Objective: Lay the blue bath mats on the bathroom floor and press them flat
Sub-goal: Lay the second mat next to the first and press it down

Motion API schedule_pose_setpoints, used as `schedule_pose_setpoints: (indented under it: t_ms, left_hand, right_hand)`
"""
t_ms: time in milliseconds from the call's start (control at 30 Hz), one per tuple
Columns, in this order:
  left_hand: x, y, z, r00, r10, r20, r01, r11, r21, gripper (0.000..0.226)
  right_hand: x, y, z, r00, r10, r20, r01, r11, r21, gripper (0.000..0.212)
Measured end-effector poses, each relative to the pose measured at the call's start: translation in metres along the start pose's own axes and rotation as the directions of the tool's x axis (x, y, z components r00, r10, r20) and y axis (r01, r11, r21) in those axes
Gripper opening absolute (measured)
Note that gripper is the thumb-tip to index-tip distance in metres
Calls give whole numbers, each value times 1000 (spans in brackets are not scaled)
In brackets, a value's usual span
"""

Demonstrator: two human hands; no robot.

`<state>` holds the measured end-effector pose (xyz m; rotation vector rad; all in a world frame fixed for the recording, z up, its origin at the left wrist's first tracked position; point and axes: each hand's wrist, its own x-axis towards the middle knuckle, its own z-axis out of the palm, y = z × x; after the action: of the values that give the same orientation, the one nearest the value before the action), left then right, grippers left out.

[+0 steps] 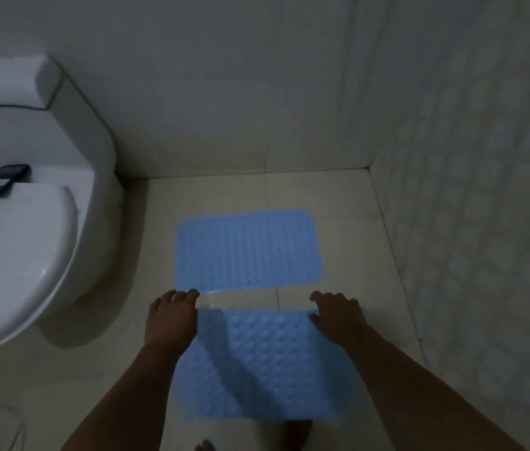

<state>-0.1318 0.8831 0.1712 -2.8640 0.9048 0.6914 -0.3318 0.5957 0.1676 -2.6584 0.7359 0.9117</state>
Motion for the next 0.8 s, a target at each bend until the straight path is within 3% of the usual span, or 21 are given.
schedule_pose_setpoints:
  t_ms: [400, 667, 800]
  left_hand:
    - [48, 73, 191, 946, -58, 319, 90, 992, -88, 57]
    - [101, 38, 320, 915, -72, 396, 127, 985, -115, 66]
    - [148, 4, 387, 934, -66, 351, 113, 987, -115, 79]
  right_hand:
    - [121, -22, 156, 981, -35, 192, 18, 996, 86, 51]
    - [202, -33, 281, 952, 89, 293, -154, 967, 204, 57]
    - [261, -40, 350, 916, 246, 317, -347, 882, 317, 87]
